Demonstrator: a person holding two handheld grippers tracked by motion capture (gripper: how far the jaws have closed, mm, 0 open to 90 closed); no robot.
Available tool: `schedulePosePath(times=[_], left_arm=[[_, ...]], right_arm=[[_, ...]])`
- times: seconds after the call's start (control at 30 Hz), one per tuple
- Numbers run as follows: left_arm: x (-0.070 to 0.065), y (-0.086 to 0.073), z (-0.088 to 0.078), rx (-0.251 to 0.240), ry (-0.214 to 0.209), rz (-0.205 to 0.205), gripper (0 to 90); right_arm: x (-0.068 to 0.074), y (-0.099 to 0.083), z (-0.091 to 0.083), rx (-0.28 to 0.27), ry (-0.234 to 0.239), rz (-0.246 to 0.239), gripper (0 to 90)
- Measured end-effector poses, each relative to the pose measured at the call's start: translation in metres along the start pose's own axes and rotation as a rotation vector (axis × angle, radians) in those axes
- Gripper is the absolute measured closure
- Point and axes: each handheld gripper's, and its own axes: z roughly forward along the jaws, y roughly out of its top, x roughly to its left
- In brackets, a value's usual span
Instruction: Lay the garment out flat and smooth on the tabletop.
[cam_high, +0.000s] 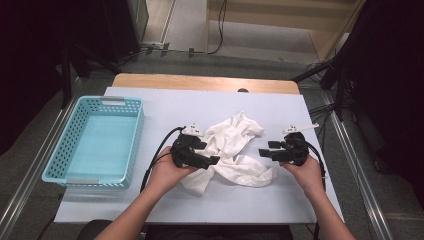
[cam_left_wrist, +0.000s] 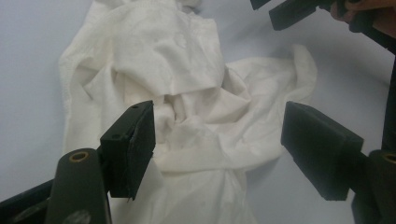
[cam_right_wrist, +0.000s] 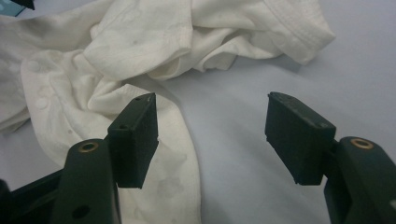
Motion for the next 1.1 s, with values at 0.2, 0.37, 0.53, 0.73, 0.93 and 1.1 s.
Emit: schedulePosePath(times=[0.2,0.37,0.53,0.73,0.93,1.1], left_arm=[[0.003,0.006,0.01,0.021,-0.011,0.001,27.4],[0.003,0.01,0.018,0.038,0.02,0.051,28.5],[0.003,0.015,0.025,0.047,0.005,0.059,30.9],[0.003,0.023,0.033,0.047,-0.023,0.057,34.6],[0.003,0.03,0.041,0.054,-0.028,0.057,37.5],[0.001,0.034,0.051,0.073,-0.023,0.074,39.8]], right_arm=[[0.001,-0.006,-0.005,0.0,0.008,0.009,33.0],[0.003,-0.009,-0.008,-0.003,0.014,0.019,32.9],[0.008,-0.013,-0.017,-0.025,0.014,0.026,33.0],[0.016,-0.018,-0.02,-0.013,0.011,0.025,32.9],[0.028,-0.026,-0.022,-0.01,0.04,0.018,32.6],[0.038,-0.031,-0.021,-0.004,0.039,0.003,32.5]])
